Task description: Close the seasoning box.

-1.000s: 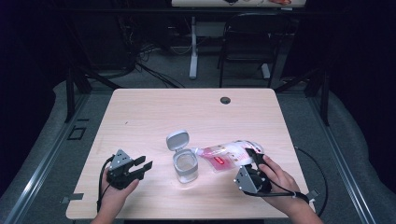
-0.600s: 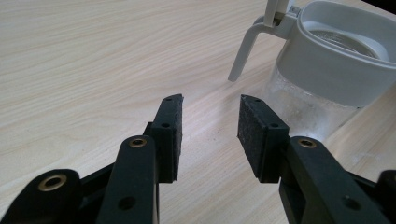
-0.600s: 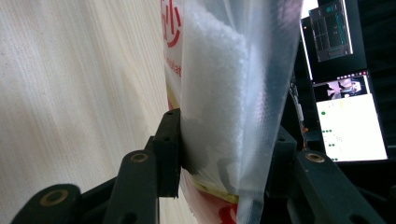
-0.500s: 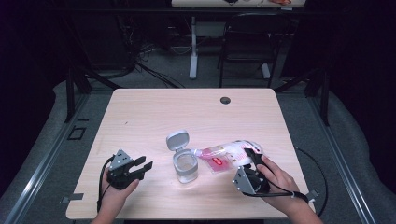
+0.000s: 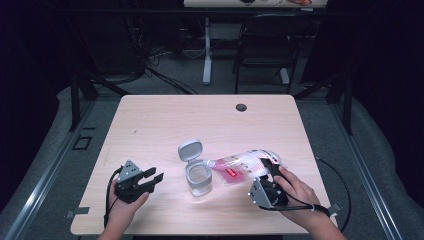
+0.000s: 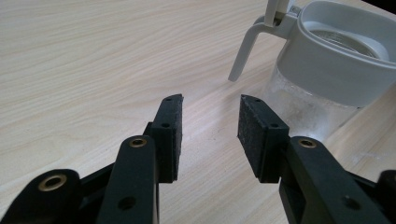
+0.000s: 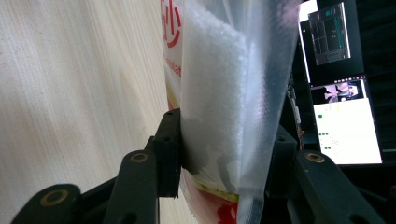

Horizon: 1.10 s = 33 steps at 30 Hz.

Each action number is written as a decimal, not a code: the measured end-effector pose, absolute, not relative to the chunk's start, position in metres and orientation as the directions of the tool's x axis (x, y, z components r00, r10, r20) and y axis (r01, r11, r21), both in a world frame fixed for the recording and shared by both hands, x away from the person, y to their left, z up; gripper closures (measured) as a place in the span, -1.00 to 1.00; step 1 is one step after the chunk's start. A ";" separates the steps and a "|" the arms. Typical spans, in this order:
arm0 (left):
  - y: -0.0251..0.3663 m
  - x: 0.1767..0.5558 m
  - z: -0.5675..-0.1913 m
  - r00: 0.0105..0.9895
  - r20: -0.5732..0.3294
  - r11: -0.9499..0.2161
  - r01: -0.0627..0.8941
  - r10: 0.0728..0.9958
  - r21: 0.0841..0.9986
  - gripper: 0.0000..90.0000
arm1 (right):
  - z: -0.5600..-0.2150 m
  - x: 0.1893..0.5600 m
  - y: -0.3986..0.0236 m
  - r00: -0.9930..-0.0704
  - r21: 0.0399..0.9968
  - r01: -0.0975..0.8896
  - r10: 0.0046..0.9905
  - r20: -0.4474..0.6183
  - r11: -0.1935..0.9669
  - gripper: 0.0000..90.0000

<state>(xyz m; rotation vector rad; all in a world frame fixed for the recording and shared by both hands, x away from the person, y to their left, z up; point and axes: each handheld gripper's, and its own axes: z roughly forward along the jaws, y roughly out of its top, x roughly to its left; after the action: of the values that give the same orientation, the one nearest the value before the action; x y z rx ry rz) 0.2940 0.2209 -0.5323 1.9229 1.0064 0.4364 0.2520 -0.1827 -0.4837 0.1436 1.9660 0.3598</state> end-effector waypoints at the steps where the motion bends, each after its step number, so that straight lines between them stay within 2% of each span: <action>1: 0.221 0.294 -0.532 0.609 -0.088 -0.271 0.472 0.788 0.839 0.35 | -0.483 0.252 -0.182 -0.413 0.302 -0.058 0.252 -0.875 0.951 0.29; 15: 0.220 0.293 -0.532 0.610 -0.092 -0.269 0.473 0.787 0.839 0.35 | -0.483 0.252 -0.180 -0.403 0.299 -0.077 0.244 -0.882 0.951 0.29; 33: 0.219 0.292 -0.531 0.617 -0.089 -0.274 0.468 0.782 0.840 0.34 | -0.481 0.252 -0.177 -0.393 0.250 -0.083 0.199 -0.898 0.965 0.29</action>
<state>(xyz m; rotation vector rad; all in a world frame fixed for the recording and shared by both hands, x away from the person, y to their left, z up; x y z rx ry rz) 0.2922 0.2188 -0.5306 1.9259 0.9926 0.4310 0.2521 -0.1769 -0.4809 0.0829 1.9523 0.3041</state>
